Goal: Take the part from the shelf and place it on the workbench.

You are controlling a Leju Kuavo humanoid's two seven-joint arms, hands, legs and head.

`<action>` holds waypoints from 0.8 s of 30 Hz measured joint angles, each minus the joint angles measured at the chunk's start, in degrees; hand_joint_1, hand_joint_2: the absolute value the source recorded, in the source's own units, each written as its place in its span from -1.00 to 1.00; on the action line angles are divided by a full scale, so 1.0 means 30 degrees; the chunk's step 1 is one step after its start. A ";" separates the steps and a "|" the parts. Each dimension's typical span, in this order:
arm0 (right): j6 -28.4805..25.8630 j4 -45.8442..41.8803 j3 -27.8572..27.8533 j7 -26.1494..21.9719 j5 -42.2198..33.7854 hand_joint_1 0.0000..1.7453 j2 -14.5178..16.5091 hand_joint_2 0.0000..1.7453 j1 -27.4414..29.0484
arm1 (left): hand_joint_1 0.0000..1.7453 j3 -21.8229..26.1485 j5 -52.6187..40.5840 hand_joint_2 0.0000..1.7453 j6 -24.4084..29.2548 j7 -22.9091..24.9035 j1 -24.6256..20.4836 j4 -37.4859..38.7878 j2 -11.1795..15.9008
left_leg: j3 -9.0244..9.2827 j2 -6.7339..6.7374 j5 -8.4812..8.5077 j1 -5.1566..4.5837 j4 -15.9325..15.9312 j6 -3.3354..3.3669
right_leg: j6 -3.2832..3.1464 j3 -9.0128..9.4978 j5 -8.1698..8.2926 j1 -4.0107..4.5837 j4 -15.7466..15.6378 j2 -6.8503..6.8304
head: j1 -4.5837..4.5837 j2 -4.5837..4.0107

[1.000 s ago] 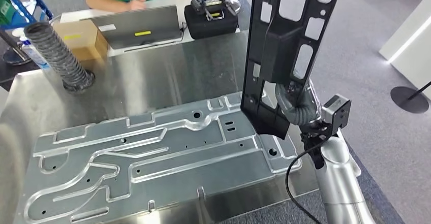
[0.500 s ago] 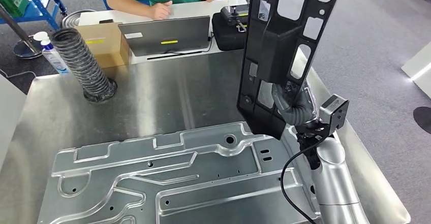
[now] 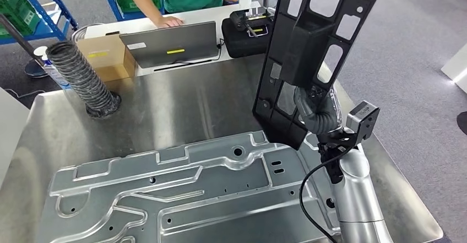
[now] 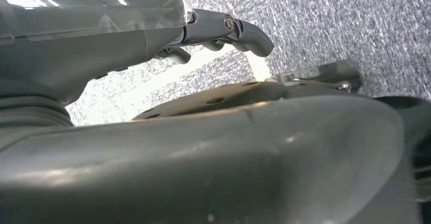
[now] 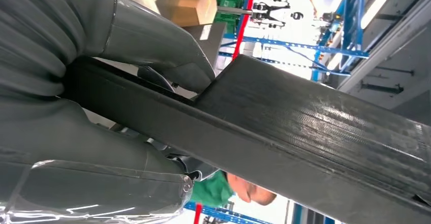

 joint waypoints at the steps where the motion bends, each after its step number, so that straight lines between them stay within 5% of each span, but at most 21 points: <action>1: 0.0002 0.0002 0.0000 0.0002 0.0002 1.00 -0.0049 1.00 0.0022 | -1.00 0.0000 0.0000 -1.00 0.0000 0.0002 0.0004 0.0000 0.0000 | -0.0310 0.0005 -0.0370 0.0007 0.0847 -0.0020 | 0.0000 -0.0020 0.0002 0.0009 0.0007 -0.0004 | 0.0002 0.0000; 3: 0.0002 0.0004 0.0000 0.0005 0.0003 1.00 -0.0086 1.00 0.0046 | -1.00 0.0000 0.0000 -1.00 0.0000 0.0002 0.0046 0.0002 0.0000 | -0.0032 0.0008 -0.0126 0.0005 0.0598 0.0026 | 0.0031 -0.0014 -0.0017 0.0014 0.0014 -0.0001 | -0.0002 0.0000; 5: 0.0002 0.0004 0.0000 0.0003 0.0003 1.00 -0.0088 1.00 0.0037 | -1.00 0.0000 -0.0005 -1.00 0.0004 0.0002 0.0105 0.0003 0.0004 | 0.1246 0.0007 0.0935 -0.0032 -0.1873 0.0195 | 0.0113 0.0041 -0.0056 0.0009 0.0005 -0.0012 | -0.0002 0.0000; 7: 0.0002 0.0004 0.0000 0.0000 0.0003 1.00 -0.0091 1.00 0.0019 | -1.00 0.0000 -0.0018 -1.00 0.0007 0.0000 0.0118 0.0002 0.0011 | 0.2090 0.0014 0.1065 -0.0193 -0.3632 0.0410 | 0.0321 0.0048 -0.0028 0.0003 -0.0126 -0.0051 | 0.0000 0.0000; 9: 0.0002 0.0005 0.0004 0.0002 0.0005 1.00 -0.0095 1.00 0.0035 | -1.00 0.0000 -0.0027 -1.00 0.0011 0.0000 0.0100 0.0002 0.0015 | 0.2215 0.0022 0.1008 -0.0331 -0.4093 0.0704 | 0.0613 0.0044 0.0235 0.0059 -0.0191 -0.0095 | 0.0000 0.0000; 11: -0.0009 0.0003 0.0007 0.0007 0.0051 1.00 -0.0095 1.00 0.0036 | -1.00 0.0000 -0.0029 -1.00 0.0013 0.0002 0.0089 0.0005 0.0004 | 0.2397 0.0041 0.1648 -0.0226 -0.4547 0.1023 | 0.0814 -0.0001 0.0335 0.0088 -0.0009 -0.0116 | 0.0000 0.0000; 13: -0.0035 0.0002 0.0013 0.0011 0.0164 1.00 -0.0033 1.00 -0.0042 | -1.00 0.0000 -0.0031 -1.00 -0.0004 0.0005 0.0051 0.0007 -0.0011 | 0.2529 0.0076 0.1937 -0.0136 -0.4796 0.1215 | 0.0908 -0.0553 -0.0438 0.0052 0.1022 -0.0072 | 0.0000 0.0000; 15: -0.0075 0.0016 0.0016 0.0020 0.0282 1.00 0.0061 1.00 -0.0077 | -1.00 0.0000 -0.0031 -1.00 -0.0027 0.0014 -0.0005 0.0005 -0.0013 | 0.2475 0.0104 0.2001 -0.0180 -0.4826 0.1274 | 0.0989 -0.1695 -0.1695 0.0029 0.3149 -0.0018 | 0.0002 0.0000; 17: -0.0109 0.0042 0.0015 0.0036 0.0342 1.00 0.0095 1.00 -0.0026 | -1.00 0.0000 -0.0029 -1.00 -0.0040 0.0025 -0.0073 0.0004 -0.0005 | 0.2374 0.0131 0.2080 -0.0186 -0.4811 0.1208 | 0.1146 -0.2427 -0.2194 -0.0042 0.4441 -0.0010 | 0.0004 0.0000; 18: -0.0117 0.0053 0.0015 0.0042 0.0351 1.00 0.0095 1.00 -0.0010 | -1.00 0.0000 -0.0029 -1.00 -0.0042 0.0029 -0.0113 0.0002 -0.0002 | 0.2321 0.0148 0.2126 -0.0162 -0.4784 0.1139 | 0.1257 -0.2280 -0.1943 -0.0111 0.4112 -0.0019 | 0.0004 0.0000; 20: -0.0122 0.0055 0.0015 0.0044 0.0353 1.00 0.0095 1.00 -0.0028 | -1.00 0.0000 -0.0029 -1.00 -0.0044 0.0031 -0.0202 0.0000 0.0002 | 0.2200 0.0190 0.2169 -0.0081 -0.4617 0.0907 | 0.1465 -0.1125 -0.0832 -0.0278 0.1878 -0.0064 | 0.0002 0.0000; 22: -0.0118 0.0060 0.0018 0.0044 0.0368 1.00 0.0098 1.00 -0.0052 | -1.00 0.0004 -0.0029 -1.00 -0.0044 0.0031 -0.0272 -0.0002 0.0025 | 0.2076 0.0222 0.2117 -0.0053 -0.4353 0.0601 | 0.1256 -0.0362 -0.0327 -0.0294 0.0193 -0.0146 | 0.0000 0.0000; 24: -0.0118 0.0056 0.0018 0.0045 0.0386 1.00 0.0093 1.00 -0.0039 | -1.00 0.0007 -0.0027 -1.00 -0.0044 0.0033 -0.0280 -0.0004 0.0049 | 0.2058 0.0249 0.2111 -0.0060 -0.4126 0.0295 | 0.0731 -0.0405 -0.0161 -0.0205 -0.0005 -0.0137 | -0.0002 0.0000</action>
